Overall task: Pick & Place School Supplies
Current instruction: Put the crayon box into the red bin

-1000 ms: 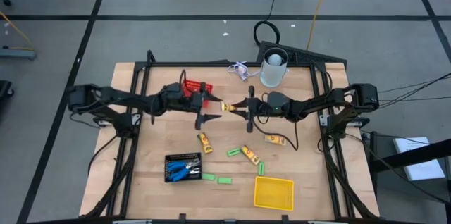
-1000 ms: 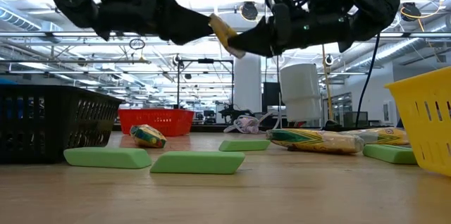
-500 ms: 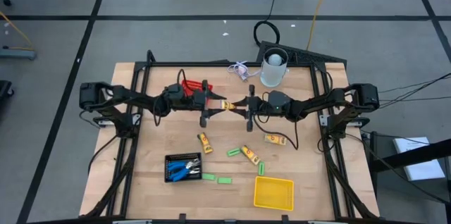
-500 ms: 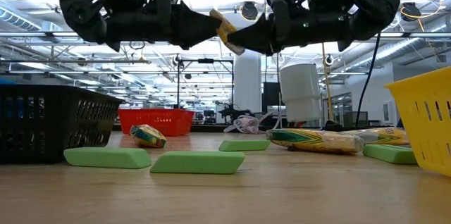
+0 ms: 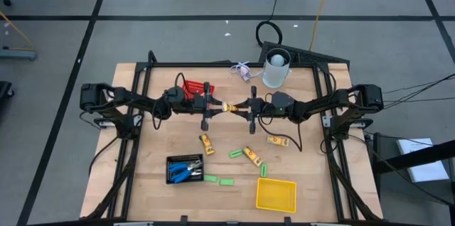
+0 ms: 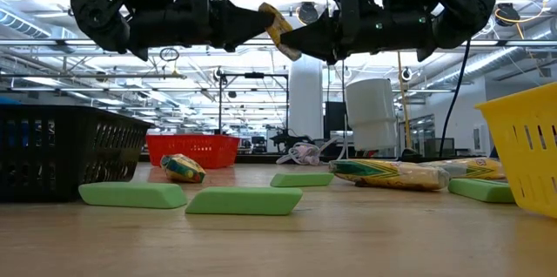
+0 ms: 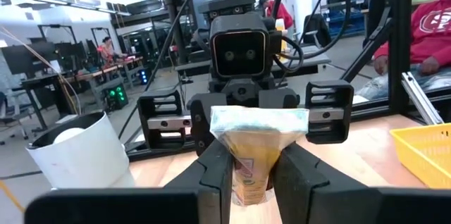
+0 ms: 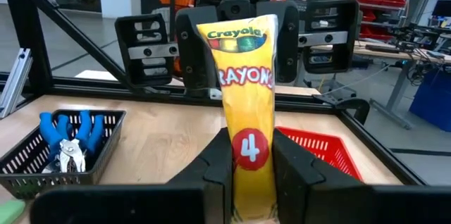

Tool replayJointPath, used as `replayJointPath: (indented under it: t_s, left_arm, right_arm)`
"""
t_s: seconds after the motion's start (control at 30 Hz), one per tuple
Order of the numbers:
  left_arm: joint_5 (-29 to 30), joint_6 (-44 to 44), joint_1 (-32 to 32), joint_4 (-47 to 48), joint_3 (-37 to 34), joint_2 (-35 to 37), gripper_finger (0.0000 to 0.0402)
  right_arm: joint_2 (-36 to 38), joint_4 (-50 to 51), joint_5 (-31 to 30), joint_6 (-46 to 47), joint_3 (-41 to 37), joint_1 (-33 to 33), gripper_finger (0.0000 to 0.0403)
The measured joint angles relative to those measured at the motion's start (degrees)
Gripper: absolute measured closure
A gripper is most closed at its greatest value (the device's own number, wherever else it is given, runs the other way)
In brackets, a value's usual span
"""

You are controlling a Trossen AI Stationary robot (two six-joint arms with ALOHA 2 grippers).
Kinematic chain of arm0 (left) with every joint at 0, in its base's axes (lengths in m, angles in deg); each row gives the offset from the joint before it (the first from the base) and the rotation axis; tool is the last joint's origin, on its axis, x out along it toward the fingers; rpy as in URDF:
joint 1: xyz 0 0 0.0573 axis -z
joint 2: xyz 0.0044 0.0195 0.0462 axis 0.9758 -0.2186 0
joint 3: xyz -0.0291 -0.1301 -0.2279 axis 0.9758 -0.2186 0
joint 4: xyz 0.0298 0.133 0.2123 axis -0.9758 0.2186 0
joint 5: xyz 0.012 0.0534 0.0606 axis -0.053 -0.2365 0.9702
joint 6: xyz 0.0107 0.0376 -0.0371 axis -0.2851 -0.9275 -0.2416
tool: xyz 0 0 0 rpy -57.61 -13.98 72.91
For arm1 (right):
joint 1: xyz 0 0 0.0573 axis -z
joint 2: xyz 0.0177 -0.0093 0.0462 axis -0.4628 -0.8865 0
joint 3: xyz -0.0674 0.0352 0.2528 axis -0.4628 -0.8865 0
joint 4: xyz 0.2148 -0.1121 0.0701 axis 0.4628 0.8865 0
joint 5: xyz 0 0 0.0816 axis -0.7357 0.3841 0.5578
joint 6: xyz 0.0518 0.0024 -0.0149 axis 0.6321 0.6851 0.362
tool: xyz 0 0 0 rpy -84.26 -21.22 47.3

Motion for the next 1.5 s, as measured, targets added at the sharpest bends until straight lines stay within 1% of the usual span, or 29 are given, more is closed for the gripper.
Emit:
replayJointPath:
  t_s: [0.13, 0.17, 0.23, 0.3, 0.4, 0.47, 0.53, 0.67, 0.73, 0.83, 1.0, 1.13, 1.2, 1.27, 1.4, 1.5]
  left_arm:
    - [-0.1, -0.5, 0.0, 1.1, 0.0, 0.0, 0.0330]
    - [0.0, -0.6, 0.0, 1.8, 0.0, 0.0, 0.0330]
    - [0.1, -0.8, -0.2, 3.5, 0.0, 0.0, 0.0330]
    - [0.0, -0.7, -0.6, 5.1, 0.0, 0.0, 0.0330]
    - [0.4, -1.0, -1.3, 5.3, 0.2, 0.0, 0.0330]
    - [0.9, -0.9, -2.0, 5.1, 0.5, 0.3, 0.0330]
    - [0.9, -0.2, -2.8, 6.6, 0.4, 0.2, 0.0330]
    - [1.8, -0.1, -5.0, 15.0, 0.3, 2.4, 0.0330]
    - [4.6, -0.6, -5.9, 21.1, 0.3, 4.6, 0.0330]
    - [9.4, -1.9, -6.7, 31.3, 0.2, 9.5, 0.0330]
    - [21.0, -2.1, -8.2, 51.0, 0.2, 20.1, 0.0330]
    - [25.4, -0.1, -9.6, 65.8, 1.9, 25.1, 0.0330]
    - [26.8, 1.2, -10.2, 71.2, 3.4, 25.3, 0.0330]
    - [27.9, 1.9, -10.8, 74.6, 4.5, 24.8, 0.0330]
    - [28.5, 1.1, -11.2, 75.5, 4.9, 21.0, 0.0330]
    - [27.8, 1.0, -11.6, 74.7, 4.9, 17.5, 0.0330]
  right_arm:
    - [0.0, 2.7, 0.2, 0.1, 0.0, 0.0, 0.0351]
    - [0.0, 3.9, 0.5, 0.1, 0.0, 0.0, 0.0339]
    - [-0.1, 7.1, 0.8, 1.7, 0.2, 0.0, 0.0295]
    - [-0.2, 10.5, 1.2, 3.5, 0.1, 0.4, 0.0237]
    - [-0.1, 16.3, 1.4, 5.0, 0.1, 0.9, 0.0167]
    - [-0.6, 21.6, 1.5, 5.3, -0.3, 1.2, 0.0137]
    - [-0.4, 24.5, 1.5, 6.0, -0.2, 1.2, 0.0124]
    - [-0.3, 33.2, 1.4, 7.1, -0.1, 1.8, 0.0126]
    - [-0.4, 36.3, 1.3, 7.0, -0.2, 1.9, 0.0134]
    - [-0.2, 37.2, 1.4, 6.8, 0.0, 1.8, 0.0144]
    - [-0.3, 39.3, 1.5, 6.6, -0.1, 1.9, 0.0149]
    - [-0.3, 40.1, 1.6, 6.1, -0.1, 1.9, 0.0149]
    - [-0.3, 39.7, 1.5, 5.6, -0.1, 1.9, 0.0149]
    - [-0.3, 39.7, 1.5, 5.3, 0.0, 1.9, 0.0149]
    - [-0.2, 38.8, 1.4, 5.3, 0.0, 1.9, 0.0149]
    - [-0.2, 38.6, 1.4, 5.3, 0.0, 1.9, 0.0149]
